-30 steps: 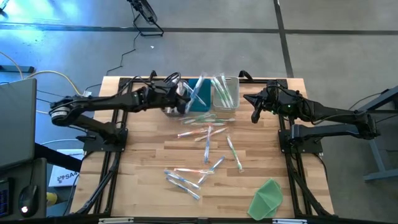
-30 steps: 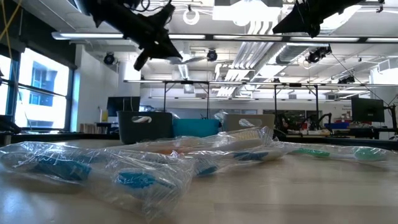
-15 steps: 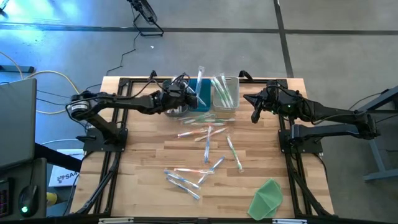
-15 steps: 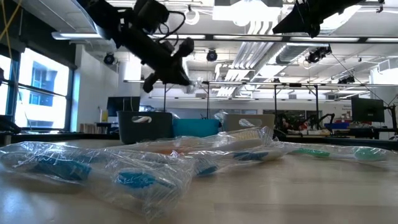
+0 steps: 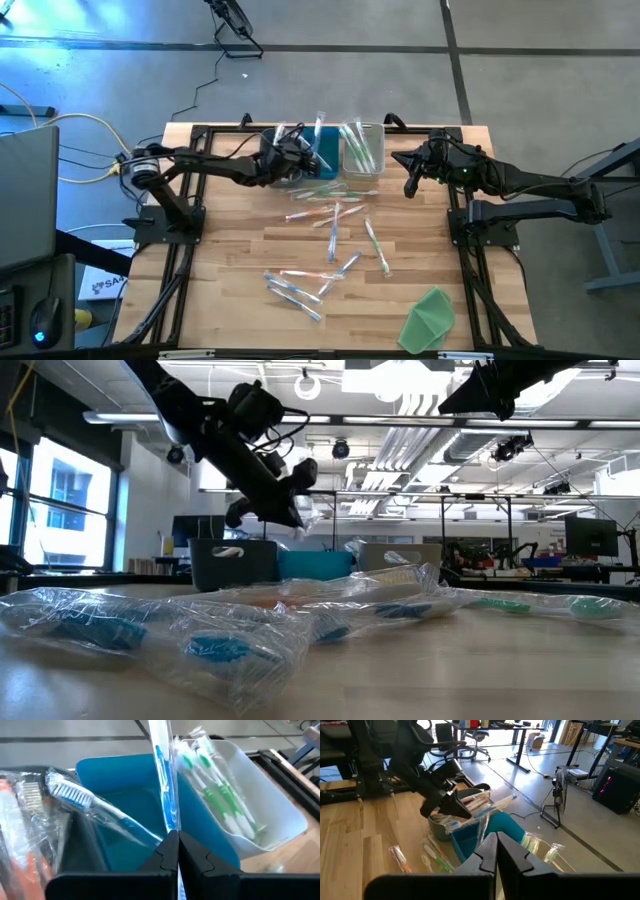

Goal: Pick & Place Toothbrushes
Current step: Put the blue toothbrush into the blue bin

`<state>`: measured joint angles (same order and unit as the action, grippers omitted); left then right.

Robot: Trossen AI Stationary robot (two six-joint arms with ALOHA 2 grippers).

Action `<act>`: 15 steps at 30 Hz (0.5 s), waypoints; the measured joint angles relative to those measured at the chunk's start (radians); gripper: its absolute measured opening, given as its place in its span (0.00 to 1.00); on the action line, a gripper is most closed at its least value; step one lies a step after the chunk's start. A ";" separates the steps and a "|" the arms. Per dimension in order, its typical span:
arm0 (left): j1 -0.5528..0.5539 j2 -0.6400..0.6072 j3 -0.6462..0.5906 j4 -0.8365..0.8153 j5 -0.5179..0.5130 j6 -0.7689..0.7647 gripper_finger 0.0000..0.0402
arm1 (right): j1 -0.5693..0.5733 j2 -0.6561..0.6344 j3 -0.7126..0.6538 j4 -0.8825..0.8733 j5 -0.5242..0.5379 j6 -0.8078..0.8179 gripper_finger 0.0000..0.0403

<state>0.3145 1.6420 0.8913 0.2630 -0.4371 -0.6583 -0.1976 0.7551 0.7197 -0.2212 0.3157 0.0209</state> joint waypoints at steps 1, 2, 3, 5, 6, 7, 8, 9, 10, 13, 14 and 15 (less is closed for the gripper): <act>0.000 0.008 0.000 0.018 -0.001 0.006 0.00 | 0.000 0.000 0.000 0.000 0.000 0.000 0.00; 0.000 0.016 0.000 0.037 -0.001 0.008 0.00 | 0.000 0.000 0.000 0.000 0.000 0.000 0.00; 0.000 0.021 0.000 0.044 0.000 0.008 0.00 | 0.000 0.000 0.000 0.000 0.000 0.000 0.00; 0.000 0.034 0.000 0.050 -0.001 0.007 0.00 | 0.000 0.000 0.000 0.000 0.000 0.000 0.00; 0.000 0.041 0.000 0.049 -0.001 0.007 0.00 | 0.000 0.000 0.000 0.000 0.000 0.000 0.00; 0.000 0.047 0.000 0.049 -0.001 0.007 0.00 | 0.000 0.000 0.000 0.000 0.000 0.000 0.00; 0.000 0.053 0.000 0.049 -0.001 0.007 0.00 | 0.000 0.000 0.000 0.000 0.000 0.000 0.00; 0.000 0.057 0.000 0.048 -0.001 0.008 0.00 | 0.000 0.000 0.000 0.000 0.000 0.000 0.00; 0.000 0.060 0.000 0.048 -0.001 0.009 0.00 | 0.000 0.000 0.000 0.000 0.000 0.000 0.00; 0.000 0.065 0.000 0.048 -0.001 0.033 0.00 | 0.000 0.000 0.000 0.000 0.000 0.000 0.00; 0.000 0.065 0.000 0.049 -0.001 0.044 0.00 | 0.000 0.000 0.000 0.000 0.000 0.000 0.00; 0.000 0.065 0.000 0.049 -0.001 0.050 0.00 | 0.000 0.000 0.000 0.000 0.000 0.000 0.00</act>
<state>0.3145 1.7065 0.8917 0.3119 -0.4381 -0.6083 -0.1976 0.7555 0.7197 -0.2214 0.3157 0.0212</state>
